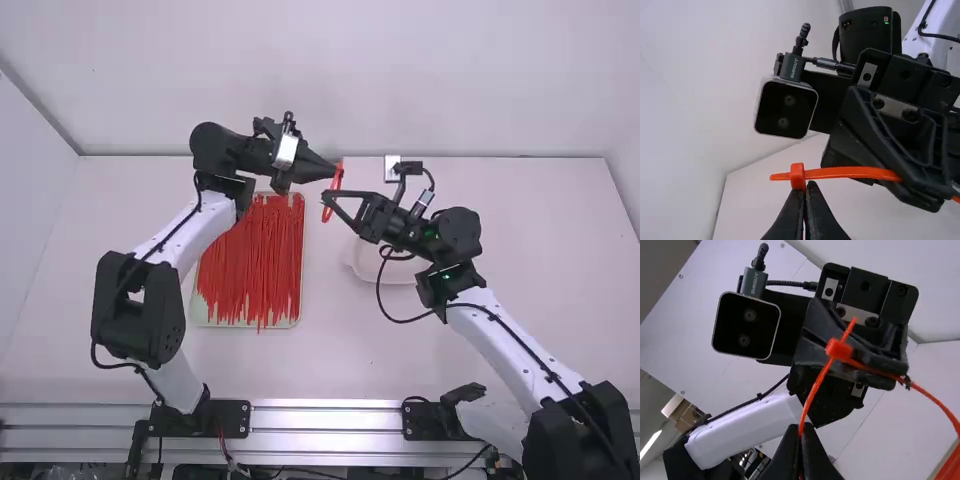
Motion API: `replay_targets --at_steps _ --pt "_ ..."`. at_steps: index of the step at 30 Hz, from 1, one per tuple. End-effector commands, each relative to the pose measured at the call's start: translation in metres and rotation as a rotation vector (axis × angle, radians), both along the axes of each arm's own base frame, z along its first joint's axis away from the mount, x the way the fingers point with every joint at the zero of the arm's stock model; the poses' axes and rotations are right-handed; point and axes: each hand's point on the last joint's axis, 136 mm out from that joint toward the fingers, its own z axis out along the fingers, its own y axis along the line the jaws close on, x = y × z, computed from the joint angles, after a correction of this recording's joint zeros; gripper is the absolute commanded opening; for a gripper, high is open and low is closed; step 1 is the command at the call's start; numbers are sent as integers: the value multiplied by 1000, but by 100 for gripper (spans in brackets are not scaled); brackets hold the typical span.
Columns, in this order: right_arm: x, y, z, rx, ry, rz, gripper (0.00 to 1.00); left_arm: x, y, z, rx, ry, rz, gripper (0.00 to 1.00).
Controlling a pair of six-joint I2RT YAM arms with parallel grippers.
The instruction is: Fasten the cable tie
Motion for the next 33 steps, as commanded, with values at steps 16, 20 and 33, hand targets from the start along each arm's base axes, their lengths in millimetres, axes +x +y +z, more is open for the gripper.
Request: replay_targets --at_steps 16,20,33 --pt "16 -24 14 7 -44 -68 0 -18 -2 3 14 19 -31 2" --pt "17 -24 15 8 -46 -71 0 -23 -4 -4 9 -5 -38 2" --pt "25 -34 15 13 -38 -106 0 -34 -2 -18 11 9 -40 2"
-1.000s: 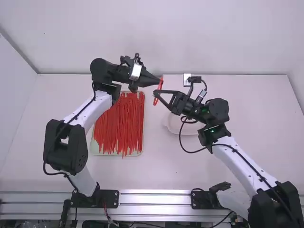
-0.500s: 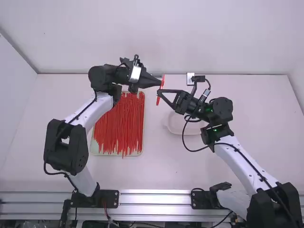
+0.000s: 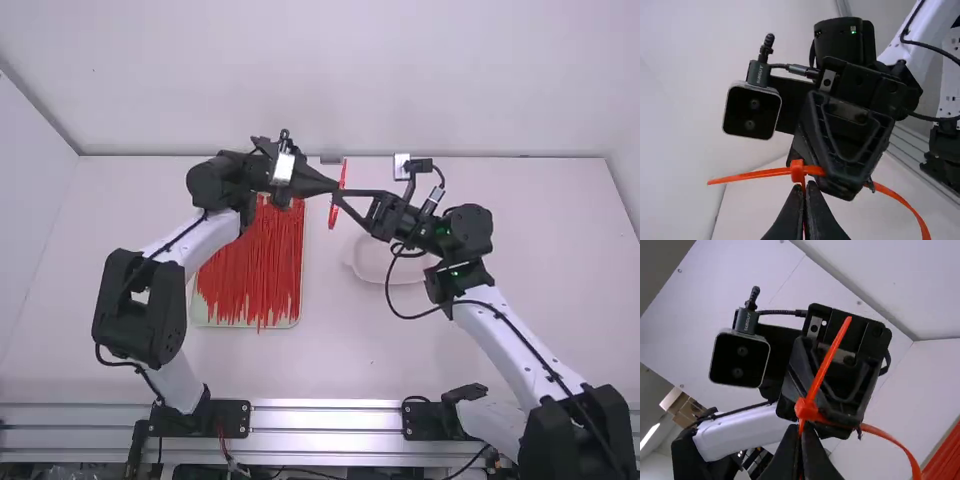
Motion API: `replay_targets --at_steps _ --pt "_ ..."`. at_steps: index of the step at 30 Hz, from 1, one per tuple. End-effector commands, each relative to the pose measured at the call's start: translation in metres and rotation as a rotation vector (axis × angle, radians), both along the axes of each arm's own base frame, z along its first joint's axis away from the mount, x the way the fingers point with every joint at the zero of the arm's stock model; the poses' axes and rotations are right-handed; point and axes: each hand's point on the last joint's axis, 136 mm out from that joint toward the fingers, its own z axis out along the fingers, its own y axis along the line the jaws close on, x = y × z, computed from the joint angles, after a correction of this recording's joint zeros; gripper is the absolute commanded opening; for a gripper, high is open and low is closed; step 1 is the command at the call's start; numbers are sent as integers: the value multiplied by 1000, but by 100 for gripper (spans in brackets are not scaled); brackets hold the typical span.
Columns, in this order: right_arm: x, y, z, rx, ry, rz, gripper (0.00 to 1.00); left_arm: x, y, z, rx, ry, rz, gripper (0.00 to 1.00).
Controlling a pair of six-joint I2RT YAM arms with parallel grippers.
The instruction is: Fasten the cable tie
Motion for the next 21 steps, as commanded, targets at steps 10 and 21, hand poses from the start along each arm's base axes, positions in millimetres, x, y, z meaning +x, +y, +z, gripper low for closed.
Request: replay_targets --at_steps 10,21 --pt "15 -11 18 39 -26 -94 15 6 9 0 3 69 28 2" --pt "19 -17 19 41 -33 -112 31 -1 6 -8 58 119 -11 2"
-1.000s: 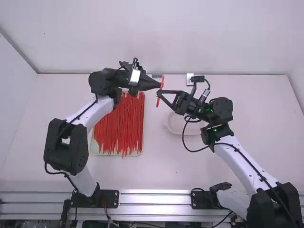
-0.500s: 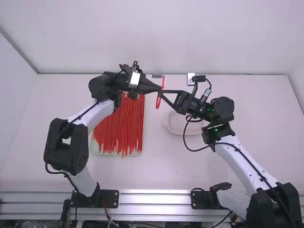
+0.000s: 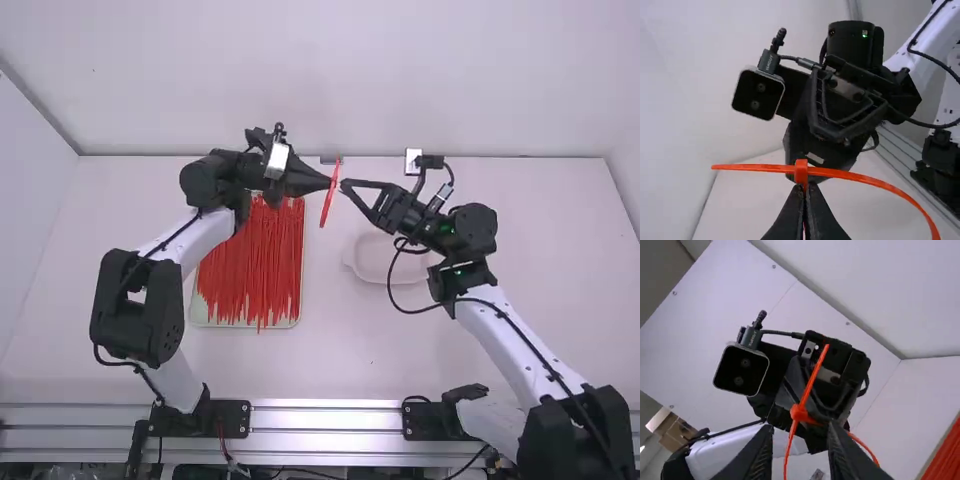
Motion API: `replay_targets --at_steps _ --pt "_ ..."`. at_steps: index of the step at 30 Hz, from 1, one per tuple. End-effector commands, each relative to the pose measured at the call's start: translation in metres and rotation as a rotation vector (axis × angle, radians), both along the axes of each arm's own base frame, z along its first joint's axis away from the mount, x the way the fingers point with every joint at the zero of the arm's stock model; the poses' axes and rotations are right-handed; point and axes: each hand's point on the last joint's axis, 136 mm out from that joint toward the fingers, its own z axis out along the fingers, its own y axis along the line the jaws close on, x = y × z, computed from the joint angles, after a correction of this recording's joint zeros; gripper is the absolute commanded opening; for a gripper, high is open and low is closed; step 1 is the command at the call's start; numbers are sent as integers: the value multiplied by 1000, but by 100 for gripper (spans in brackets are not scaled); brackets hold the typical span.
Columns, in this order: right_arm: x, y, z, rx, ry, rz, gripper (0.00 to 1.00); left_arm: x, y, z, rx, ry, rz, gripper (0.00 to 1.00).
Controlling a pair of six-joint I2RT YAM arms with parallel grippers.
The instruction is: Fasten the cable tie
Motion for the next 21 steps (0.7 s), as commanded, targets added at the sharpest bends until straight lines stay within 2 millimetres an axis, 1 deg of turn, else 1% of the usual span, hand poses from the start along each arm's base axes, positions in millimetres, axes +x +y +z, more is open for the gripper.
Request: replay_targets --at_steps 1,2,4,9,13,16,17,18,19,20,21 --pt "3 -4 15 13 -37 -20 31 -9 -5 -7 32 8 -40 2" --pt "3 -4 15 13 -37 -21 34 -12 -7 -9 41 7 -53 2" --pt "3 -5 16 17 -40 -22 36 -14 -9 -9 46 29 -62 2" --pt "0 -5 23 39 -51 -14 36 -20 -17 -9 48 31 -86 2" --pt "-2 -3 23 41 -51 -9 36 -25 -23 -9 47 29 -107 2" --pt "-1 -4 23 40 -51 -9 34 -26 -25 -9 39 37 -106 2" --pt "-1 -4 23 40 -51 -9 29 -25 -24 -9 40 38 -104 2" --pt "-2 -4 23 39 -51 -7 20 -26 -25 -9 42 36 -107 2" --pt "-2 -4 23 38 -52 -6 16 -26 -25 -9 42 36 -108 2" --pt "-2 -3 23 38 -53 -5 0 -27 -26 -10 44 37 -113 2" --pt "-3 -3 22 32 -60 0 0 -28 -26 -11 50 36 -119 2"
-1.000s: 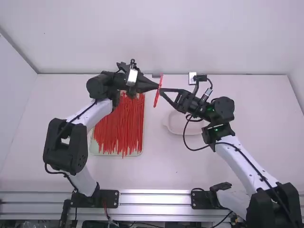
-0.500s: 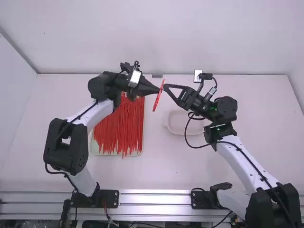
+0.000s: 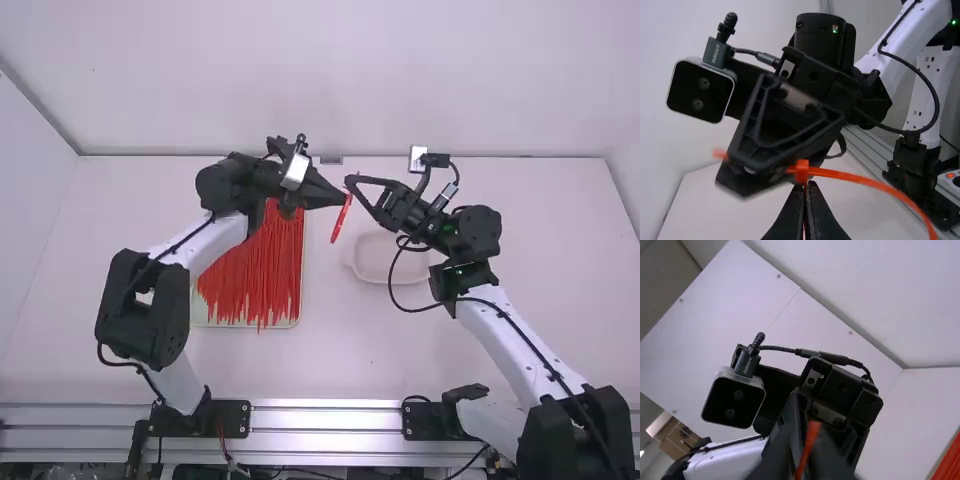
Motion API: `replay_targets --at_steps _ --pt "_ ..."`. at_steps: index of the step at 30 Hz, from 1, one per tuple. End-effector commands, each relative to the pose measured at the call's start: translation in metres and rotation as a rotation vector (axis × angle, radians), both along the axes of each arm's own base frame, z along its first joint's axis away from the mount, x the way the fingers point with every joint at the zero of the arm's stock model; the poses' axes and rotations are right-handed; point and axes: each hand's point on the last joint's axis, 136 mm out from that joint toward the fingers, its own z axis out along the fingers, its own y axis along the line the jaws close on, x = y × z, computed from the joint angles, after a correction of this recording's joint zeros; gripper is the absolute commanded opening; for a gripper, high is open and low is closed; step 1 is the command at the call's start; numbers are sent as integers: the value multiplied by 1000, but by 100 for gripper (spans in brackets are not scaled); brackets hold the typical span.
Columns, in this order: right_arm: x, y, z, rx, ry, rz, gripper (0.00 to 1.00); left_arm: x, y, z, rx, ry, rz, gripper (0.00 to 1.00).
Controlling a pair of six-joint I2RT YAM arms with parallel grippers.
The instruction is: Fasten the cable tie
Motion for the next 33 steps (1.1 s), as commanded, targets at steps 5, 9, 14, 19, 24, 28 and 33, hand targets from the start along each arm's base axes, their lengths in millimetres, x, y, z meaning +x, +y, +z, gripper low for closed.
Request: replay_targets --at_steps 5,9,14,19,24,28,33 --pt "-9 2 16 -6 -81 30 0 -4 -2 -7 12 21 -13 2" --pt "-7 -1 15 -10 -84 24 0 -5 -2 -16 21 51 -13 2" --pt "-3 -9 15 -16 -85 9 0 -8 -2 -33 33 98 -14 2" --pt "-2 -15 18 -11 -93 5 0 -9 1 -49 43 149 -4 2" --pt "-1 -25 26 10 -117 -14 0 -13 2 -64 57 198 -4 2" --pt "3 -34 28 20 -111 -37 0 -18 4 -80 58 204 -3 2" --pt "2 -42 34 30 -135 -46 0 -20 5 -96 40 230 26 2"
